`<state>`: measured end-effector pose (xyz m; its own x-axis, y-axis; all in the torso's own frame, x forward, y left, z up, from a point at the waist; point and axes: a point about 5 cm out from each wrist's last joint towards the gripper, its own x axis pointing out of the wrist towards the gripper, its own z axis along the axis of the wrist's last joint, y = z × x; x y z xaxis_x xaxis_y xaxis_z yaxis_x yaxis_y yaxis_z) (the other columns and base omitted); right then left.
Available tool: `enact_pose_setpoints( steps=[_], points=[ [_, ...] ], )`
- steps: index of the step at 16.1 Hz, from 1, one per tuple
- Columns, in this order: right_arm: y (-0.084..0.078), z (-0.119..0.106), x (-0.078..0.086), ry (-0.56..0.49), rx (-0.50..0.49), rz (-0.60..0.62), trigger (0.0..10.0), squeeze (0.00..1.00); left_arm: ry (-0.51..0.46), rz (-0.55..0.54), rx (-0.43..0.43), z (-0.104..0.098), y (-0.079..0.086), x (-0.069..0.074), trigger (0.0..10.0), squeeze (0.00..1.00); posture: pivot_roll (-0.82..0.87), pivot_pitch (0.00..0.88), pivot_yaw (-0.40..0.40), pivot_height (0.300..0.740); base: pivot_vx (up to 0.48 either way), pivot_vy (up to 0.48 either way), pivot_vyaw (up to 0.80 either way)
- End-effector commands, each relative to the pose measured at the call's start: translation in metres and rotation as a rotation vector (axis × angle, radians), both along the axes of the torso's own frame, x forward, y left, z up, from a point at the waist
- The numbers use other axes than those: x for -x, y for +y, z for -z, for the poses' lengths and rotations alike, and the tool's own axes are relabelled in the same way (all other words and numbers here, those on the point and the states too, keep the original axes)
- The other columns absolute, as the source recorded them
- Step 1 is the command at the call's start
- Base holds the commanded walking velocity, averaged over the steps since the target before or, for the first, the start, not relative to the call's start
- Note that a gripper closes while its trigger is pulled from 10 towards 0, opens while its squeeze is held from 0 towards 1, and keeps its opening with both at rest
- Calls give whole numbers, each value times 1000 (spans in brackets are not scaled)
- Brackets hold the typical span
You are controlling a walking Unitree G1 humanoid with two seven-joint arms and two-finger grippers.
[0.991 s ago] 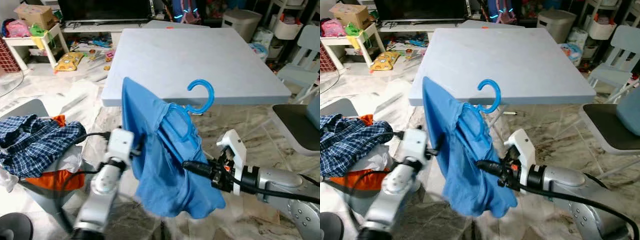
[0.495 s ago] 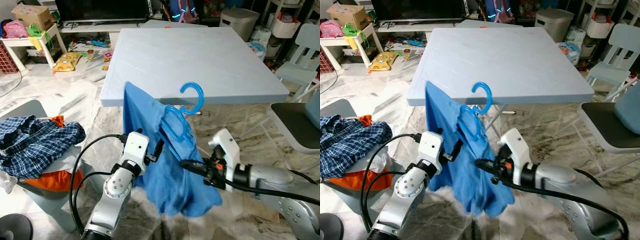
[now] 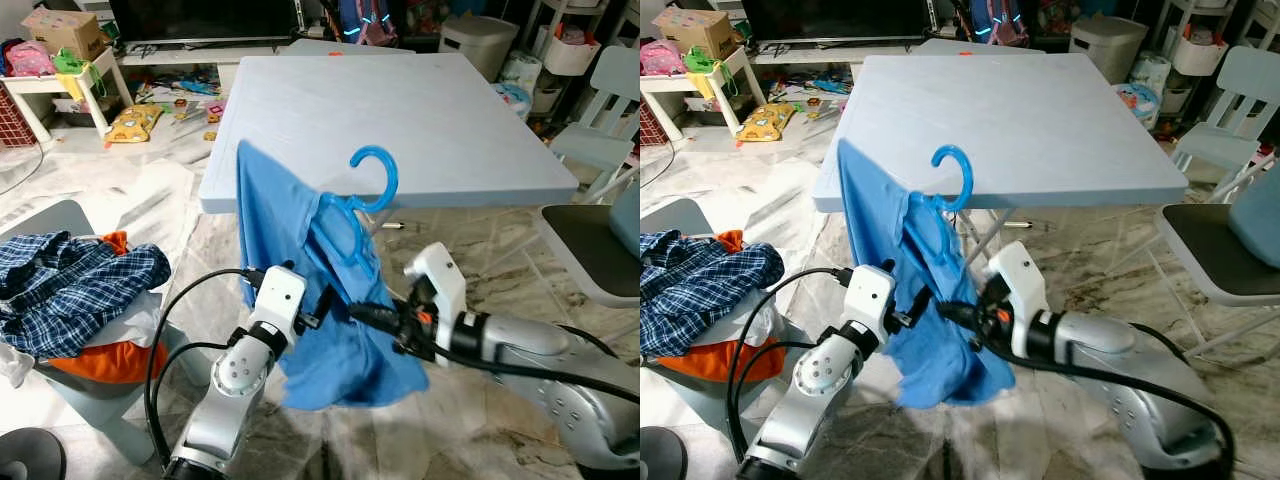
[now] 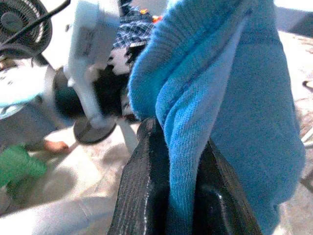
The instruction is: Hang hanger
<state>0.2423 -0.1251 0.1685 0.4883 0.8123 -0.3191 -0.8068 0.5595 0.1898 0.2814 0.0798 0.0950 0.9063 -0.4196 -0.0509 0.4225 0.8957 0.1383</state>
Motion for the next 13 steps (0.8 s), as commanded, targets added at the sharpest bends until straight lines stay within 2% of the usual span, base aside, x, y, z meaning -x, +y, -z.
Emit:
enact_pose_setpoints(
  steps=[1,4,6,7,8,9,11,13],
  points=[
    [3,-10,10,-19,-26,-79,10000,0,-11,-45,-26,0,8,-6,10000,0,-155,39,7,740,0,0,0],
    [-4,-15,22,10,-28,-152,10000,0,-17,-93,-31,0,16,-11,10000,0,-162,39,12,740,0,0,0],
    [-14,-14,32,39,5,-202,10000,0,-27,-132,-40,0,23,-16,10000,0,-167,40,14,740,0,0,0],
    [-16,-14,33,44,15,-205,10000,0,-32,-130,-35,0,24,-16,9451,0,-168,39,15,740,0,0,0],
    [-19,-13,33,53,34,-210,10000,0,-32,-120,-1,-1,24,-16,0,0,-168,39,16,740,0,0,0],
    [-27,-8,29,44,94,-174,10000,0,-29,-98,14,-2,25,-15,0,0,-167,40,16,740,0,0,0],
    [-32,-3,23,28,146,-129,10000,0,-32,-96,11,-2,26,-14,0,0,-165,41,15,740,0,0,0],
    [-41,3,20,15,226,-112,10000,0,-43,-116,3,-2,34,-12,0,0,-160,43,13,740,0,0,0]
  ],
)
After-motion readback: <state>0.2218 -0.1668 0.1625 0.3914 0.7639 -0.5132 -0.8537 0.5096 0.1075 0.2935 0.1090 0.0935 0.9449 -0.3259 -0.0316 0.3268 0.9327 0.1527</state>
